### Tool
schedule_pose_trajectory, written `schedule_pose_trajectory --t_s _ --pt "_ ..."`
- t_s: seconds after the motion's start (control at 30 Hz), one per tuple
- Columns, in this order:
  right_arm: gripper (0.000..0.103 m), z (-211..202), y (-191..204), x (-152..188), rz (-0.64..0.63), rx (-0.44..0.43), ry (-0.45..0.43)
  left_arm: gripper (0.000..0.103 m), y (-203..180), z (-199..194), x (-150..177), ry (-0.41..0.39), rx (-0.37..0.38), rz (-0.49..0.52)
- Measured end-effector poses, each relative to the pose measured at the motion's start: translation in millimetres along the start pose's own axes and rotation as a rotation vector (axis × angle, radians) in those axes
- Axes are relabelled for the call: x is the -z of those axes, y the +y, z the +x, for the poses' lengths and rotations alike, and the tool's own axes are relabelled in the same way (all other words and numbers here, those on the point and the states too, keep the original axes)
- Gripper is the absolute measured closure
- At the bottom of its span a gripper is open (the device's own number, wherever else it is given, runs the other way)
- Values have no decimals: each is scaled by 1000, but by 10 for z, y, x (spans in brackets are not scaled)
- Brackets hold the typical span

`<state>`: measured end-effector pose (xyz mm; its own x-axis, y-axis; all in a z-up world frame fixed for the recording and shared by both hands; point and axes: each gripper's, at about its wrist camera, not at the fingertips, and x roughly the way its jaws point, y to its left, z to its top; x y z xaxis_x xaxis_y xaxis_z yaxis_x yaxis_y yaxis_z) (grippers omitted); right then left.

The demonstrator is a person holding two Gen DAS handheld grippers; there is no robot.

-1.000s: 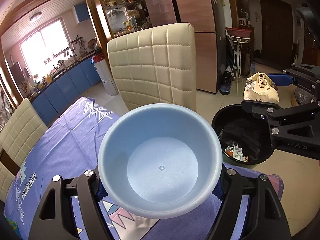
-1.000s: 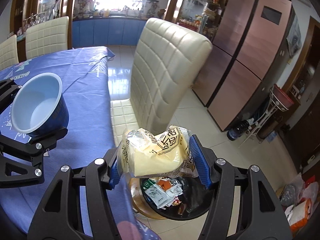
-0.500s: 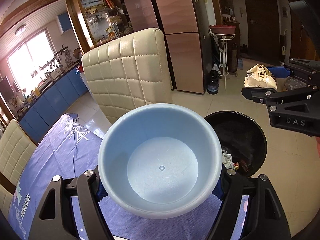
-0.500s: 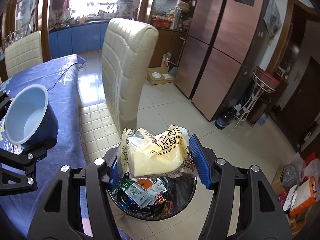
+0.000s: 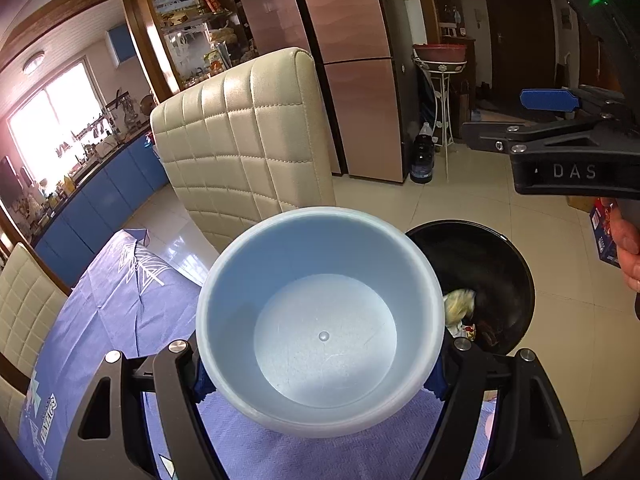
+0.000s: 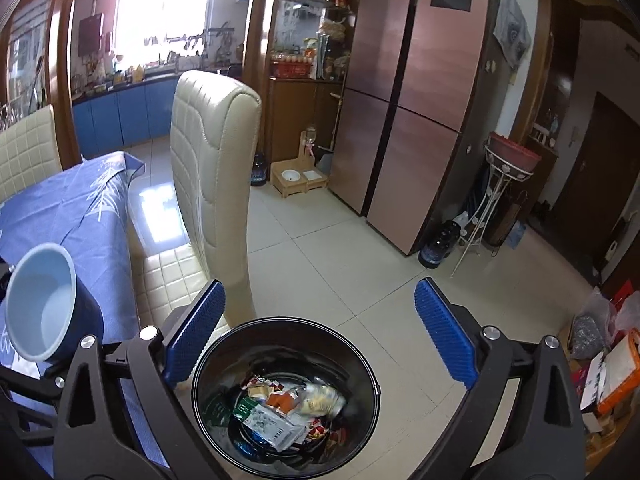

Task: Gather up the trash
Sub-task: 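Hold the light blue bowl in the left tool over the bin, then open the left tool to drop the light blue bowl into the bin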

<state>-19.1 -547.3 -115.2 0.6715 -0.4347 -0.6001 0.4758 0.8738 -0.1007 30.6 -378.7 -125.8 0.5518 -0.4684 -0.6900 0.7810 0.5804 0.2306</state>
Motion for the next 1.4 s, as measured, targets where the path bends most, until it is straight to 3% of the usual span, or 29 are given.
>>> schedule_pose_trajectory --t_s 0.4,0.83,1.4 --pt "8 40 -190 315 57 11 82 29 -241 57 -108 -7 51 45" --pt "8 -53 -436 445 89 75 97 29 -593 97 -297 -43 124 107" --pt "8 -96 -517 530 116 96 101 29 -673 81 -403 -51 140 113"
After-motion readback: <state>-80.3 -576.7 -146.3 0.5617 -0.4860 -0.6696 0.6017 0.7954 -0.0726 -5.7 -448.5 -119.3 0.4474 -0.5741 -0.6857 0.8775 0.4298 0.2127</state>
